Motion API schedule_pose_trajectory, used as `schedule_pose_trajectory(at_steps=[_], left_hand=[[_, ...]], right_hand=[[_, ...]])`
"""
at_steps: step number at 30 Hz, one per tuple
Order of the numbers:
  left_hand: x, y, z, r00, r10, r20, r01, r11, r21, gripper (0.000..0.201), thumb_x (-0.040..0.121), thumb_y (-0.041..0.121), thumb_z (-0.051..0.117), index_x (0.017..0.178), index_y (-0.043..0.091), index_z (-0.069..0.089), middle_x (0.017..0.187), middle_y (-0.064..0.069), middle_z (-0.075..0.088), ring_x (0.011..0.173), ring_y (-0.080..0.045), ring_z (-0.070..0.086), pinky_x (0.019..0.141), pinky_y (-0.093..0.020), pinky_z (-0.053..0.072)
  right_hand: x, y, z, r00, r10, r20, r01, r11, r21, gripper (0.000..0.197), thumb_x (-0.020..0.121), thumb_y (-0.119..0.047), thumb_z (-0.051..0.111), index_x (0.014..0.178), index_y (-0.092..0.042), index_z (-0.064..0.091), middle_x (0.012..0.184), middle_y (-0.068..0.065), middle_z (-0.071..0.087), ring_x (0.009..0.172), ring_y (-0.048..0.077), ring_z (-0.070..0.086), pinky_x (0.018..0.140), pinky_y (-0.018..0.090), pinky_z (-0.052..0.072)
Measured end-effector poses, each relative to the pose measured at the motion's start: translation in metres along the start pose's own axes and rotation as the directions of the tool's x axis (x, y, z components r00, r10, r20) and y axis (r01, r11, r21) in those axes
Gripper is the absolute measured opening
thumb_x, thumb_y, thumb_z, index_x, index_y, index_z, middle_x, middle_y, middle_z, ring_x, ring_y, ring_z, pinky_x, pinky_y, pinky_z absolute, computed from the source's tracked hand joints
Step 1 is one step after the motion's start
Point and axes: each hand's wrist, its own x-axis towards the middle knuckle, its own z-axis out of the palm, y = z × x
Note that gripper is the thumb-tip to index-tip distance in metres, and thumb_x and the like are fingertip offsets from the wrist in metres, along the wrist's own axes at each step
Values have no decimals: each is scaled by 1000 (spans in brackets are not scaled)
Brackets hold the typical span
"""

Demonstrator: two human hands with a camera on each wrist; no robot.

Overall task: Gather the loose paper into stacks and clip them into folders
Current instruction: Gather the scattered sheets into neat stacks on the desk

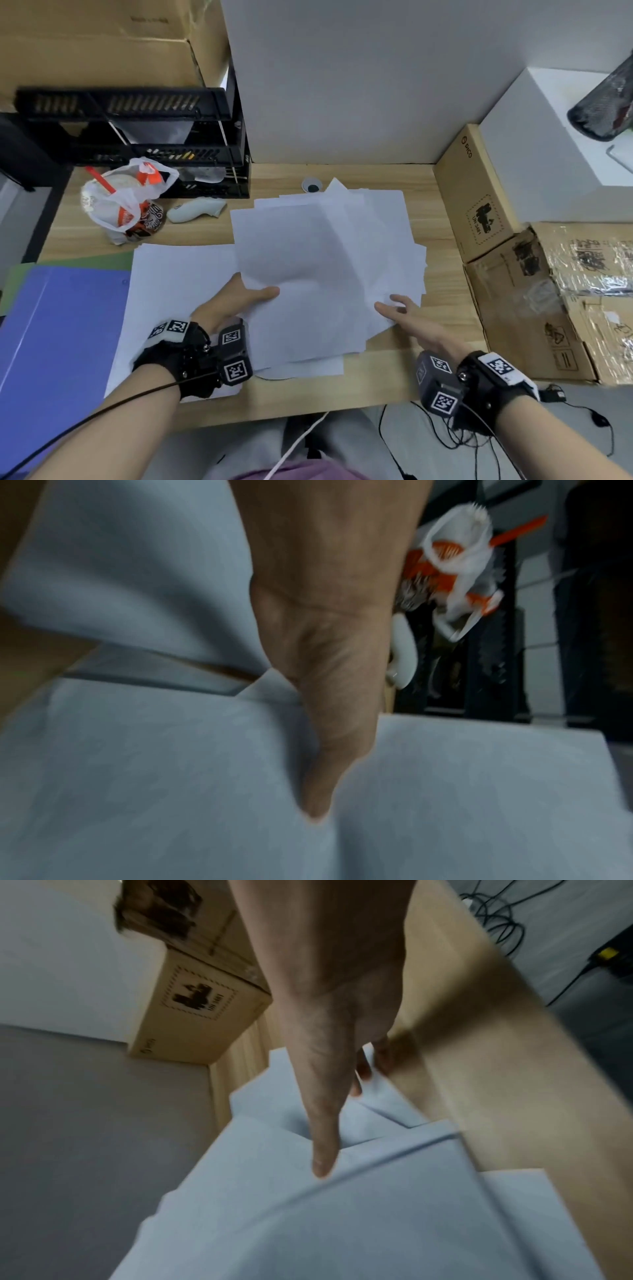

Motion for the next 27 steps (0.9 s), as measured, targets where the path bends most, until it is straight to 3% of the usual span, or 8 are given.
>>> schedule_pose_trajectory(at_steps=[2,6,9,12,17,19,22,27], left_hand=[[-7,13,-8,998,25,59,-21,998,-68,57,76,9,78,127,17,55,117,-3,70,108,-20,67,84,-30,56],[-12,24,-16,996,46,78,-38,995,-91,56,75,7,79,126,15,58,118,-5,71,110,-24,66,92,-38,53],[-11,31,-11,996,86,25,-86,996,22,48,76,9,79,119,16,62,111,4,73,105,-14,68,83,-25,57],[-7,46,-2,981,180,-71,-175,982,68,41,78,10,78,115,18,64,111,5,71,94,-2,69,81,-20,57],[-7,87,3,903,364,-229,-361,931,57,39,74,9,81,108,19,65,103,5,73,91,-5,71,80,-23,57],[-9,95,4,878,411,-244,-412,910,47,33,75,7,81,101,20,67,100,4,74,89,-8,71,77,-22,57],[-6,92,17,895,407,-184,-396,914,92,36,74,7,81,102,25,66,102,7,73,92,-5,70,77,-22,56],[-5,89,28,910,396,-127,-390,918,72,36,79,9,78,107,27,66,111,1,72,102,-10,68,91,-33,55]], right_hand=[[4,-13,0,995,-78,69,75,997,33,99,70,-59,77,148,-26,25,134,-7,40,132,20,41,101,29,29],[-3,-44,18,944,-300,135,287,952,107,44,78,-42,78,106,-9,66,105,-1,72,99,19,67,84,28,48],[-22,-71,30,877,-452,163,420,886,196,37,92,-18,65,128,-21,58,123,-4,68,116,15,63,95,34,50],[-33,-96,29,860,-500,98,467,851,239,34,91,-3,55,120,-21,61,113,-4,72,114,21,64,86,29,53],[-60,-125,1,773,-625,110,526,727,441,82,73,-59,72,139,-17,47,138,3,57,127,18,54,101,29,48],[-67,-129,-3,740,-669,69,578,686,442,89,68,-61,76,139,-18,44,140,1,56,129,15,52,105,28,44],[-64,-130,8,777,-625,76,591,766,252,64,75,-41,79,131,-31,48,126,-15,64,117,0,58,93,17,46],[-52,-123,14,800,-592,-100,598,773,211,36,87,1,63,110,-27,59,106,-8,68,96,3,66,76,15,51]])
